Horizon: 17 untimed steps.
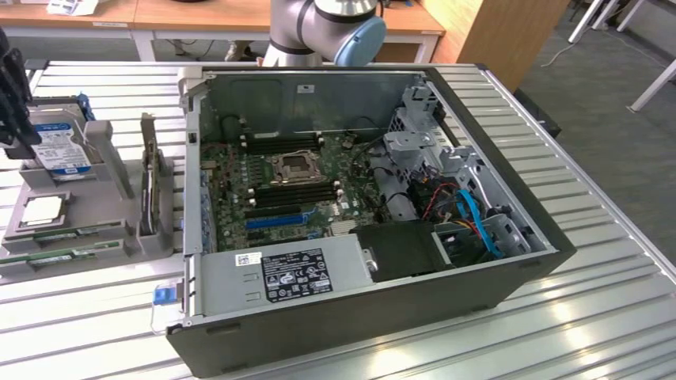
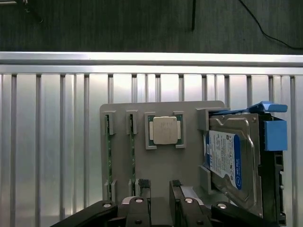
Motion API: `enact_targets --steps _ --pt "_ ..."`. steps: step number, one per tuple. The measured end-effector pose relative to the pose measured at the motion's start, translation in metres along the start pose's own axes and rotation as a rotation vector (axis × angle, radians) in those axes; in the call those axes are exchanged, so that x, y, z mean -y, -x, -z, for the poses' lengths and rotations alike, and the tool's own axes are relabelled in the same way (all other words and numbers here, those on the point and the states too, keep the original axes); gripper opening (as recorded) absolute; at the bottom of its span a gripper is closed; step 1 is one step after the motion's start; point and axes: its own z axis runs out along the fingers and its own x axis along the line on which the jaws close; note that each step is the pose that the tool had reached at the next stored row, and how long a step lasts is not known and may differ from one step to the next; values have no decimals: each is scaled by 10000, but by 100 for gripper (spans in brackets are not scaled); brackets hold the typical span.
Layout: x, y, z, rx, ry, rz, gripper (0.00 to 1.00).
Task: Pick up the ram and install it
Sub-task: 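Pick up the ram and move it above insertion slot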
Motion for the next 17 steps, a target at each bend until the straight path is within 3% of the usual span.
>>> enact_targets --steps 17 --pt "11 -18 -307 -1 1 0 30"
